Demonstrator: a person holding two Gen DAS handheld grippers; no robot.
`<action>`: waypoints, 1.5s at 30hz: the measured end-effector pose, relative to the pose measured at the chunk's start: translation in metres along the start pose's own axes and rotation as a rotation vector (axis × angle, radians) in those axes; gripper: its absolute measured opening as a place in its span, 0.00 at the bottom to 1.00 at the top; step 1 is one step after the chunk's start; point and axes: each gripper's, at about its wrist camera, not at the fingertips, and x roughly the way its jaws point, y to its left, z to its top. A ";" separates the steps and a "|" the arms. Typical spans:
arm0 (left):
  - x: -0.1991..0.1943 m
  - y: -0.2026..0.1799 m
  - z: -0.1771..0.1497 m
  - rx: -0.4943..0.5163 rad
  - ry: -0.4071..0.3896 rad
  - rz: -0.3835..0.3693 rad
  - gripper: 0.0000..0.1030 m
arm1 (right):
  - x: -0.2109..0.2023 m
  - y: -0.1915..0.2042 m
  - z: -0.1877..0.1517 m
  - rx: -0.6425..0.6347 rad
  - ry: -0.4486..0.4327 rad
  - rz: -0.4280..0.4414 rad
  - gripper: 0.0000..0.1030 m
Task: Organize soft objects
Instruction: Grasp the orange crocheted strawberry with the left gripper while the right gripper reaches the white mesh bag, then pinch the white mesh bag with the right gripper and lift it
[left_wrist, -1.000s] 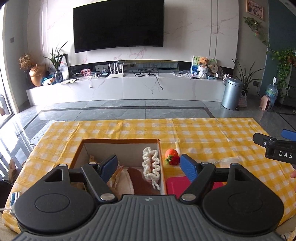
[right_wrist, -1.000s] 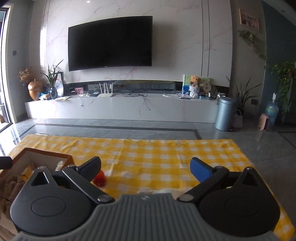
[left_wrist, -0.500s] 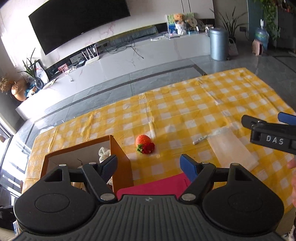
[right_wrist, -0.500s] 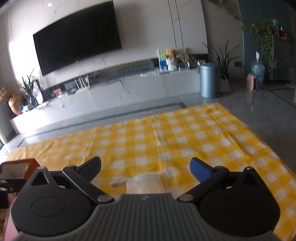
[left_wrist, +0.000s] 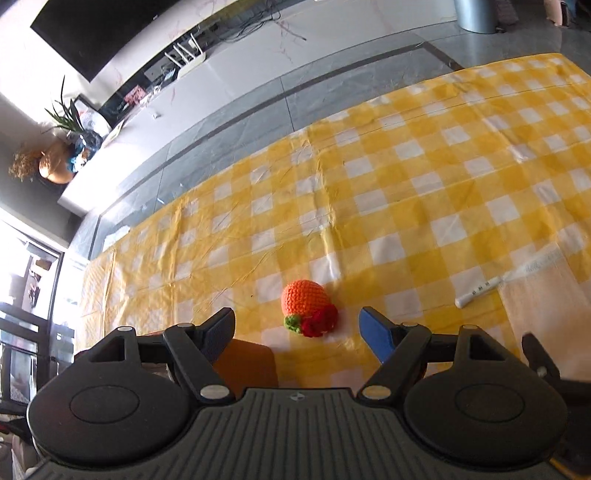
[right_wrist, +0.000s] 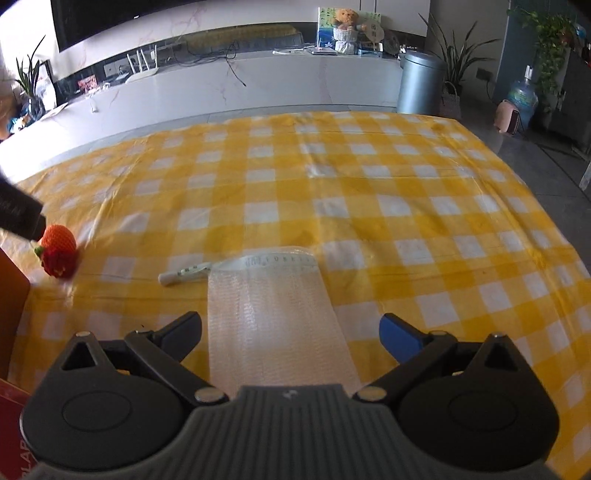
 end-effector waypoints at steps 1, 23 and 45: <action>0.008 0.001 0.005 -0.005 0.024 0.001 0.87 | 0.002 -0.001 0.000 0.008 0.018 0.013 0.97; 0.066 -0.015 0.017 0.038 0.133 0.018 0.62 | 0.020 -0.001 0.001 0.038 0.128 -0.037 0.98; 0.045 -0.017 0.006 0.124 0.080 0.020 0.46 | 0.004 -0.006 0.000 -0.049 0.071 -0.054 0.07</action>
